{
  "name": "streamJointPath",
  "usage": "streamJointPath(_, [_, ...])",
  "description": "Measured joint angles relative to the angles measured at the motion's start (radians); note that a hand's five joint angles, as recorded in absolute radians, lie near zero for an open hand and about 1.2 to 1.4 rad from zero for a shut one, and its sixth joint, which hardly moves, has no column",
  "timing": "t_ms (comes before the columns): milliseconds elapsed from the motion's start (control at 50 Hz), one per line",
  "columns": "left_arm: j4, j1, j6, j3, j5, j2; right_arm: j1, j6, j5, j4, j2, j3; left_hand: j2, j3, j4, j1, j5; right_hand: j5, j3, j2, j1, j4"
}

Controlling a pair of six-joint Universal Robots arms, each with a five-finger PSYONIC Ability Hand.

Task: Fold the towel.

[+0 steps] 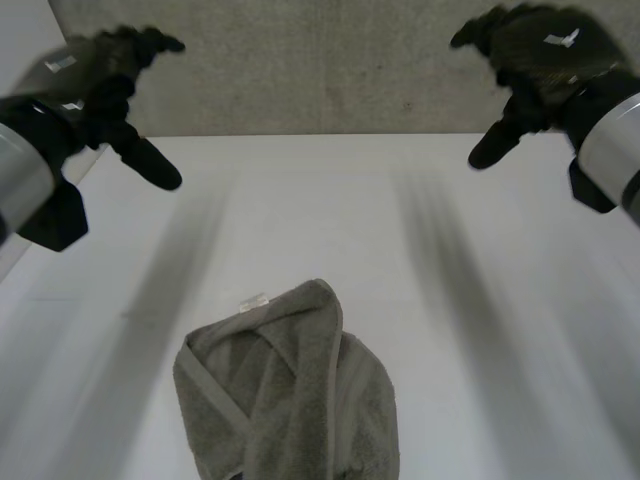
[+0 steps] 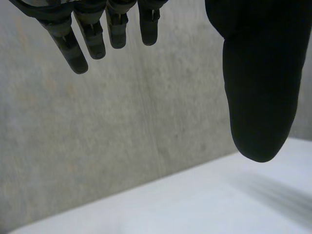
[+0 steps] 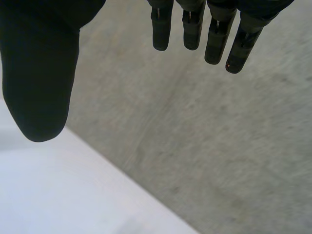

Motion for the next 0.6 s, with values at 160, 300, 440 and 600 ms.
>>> streamJointPath(160, [0.003, -0.002, 0.068, 0.025, 0.003, -0.174, 0.003, -0.060, -0.036, 0.124, 0.148, -0.050, 0.000, 0.000, 0.000, 0.000, 0.000, 0.000, 0.000, 0.000, 0.000, 0.000])
streamJointPath(300, [0.019, -0.007, 0.126, 0.057, 0.037, -0.380, 0.043, -0.036, -0.057, 0.279, 0.264, -0.071, 0.000, 0.000, 0.000, 0.000, 0.000, 0.000, 0.000, 0.000, 0.000, 0.000])
streamJointPath(440, [0.048, -0.035, 0.136, 0.091, 0.120, -0.547, 0.087, 0.071, -0.086, 0.320, 0.314, 0.000, 0.000, 0.002, 0.002, 0.002, 0.000, 0.000, 0.000, 0.000, 0.000, 0.000])
streamJointPath(600, [0.064, -0.085, 0.178, 0.156, 0.175, -0.716, 0.111, 0.173, -0.165, 0.274, 0.341, 0.152, 0.115, 0.116, 0.115, 0.117, 0.077, 0.000, 0.000, 0.000, 0.000, 0.000])
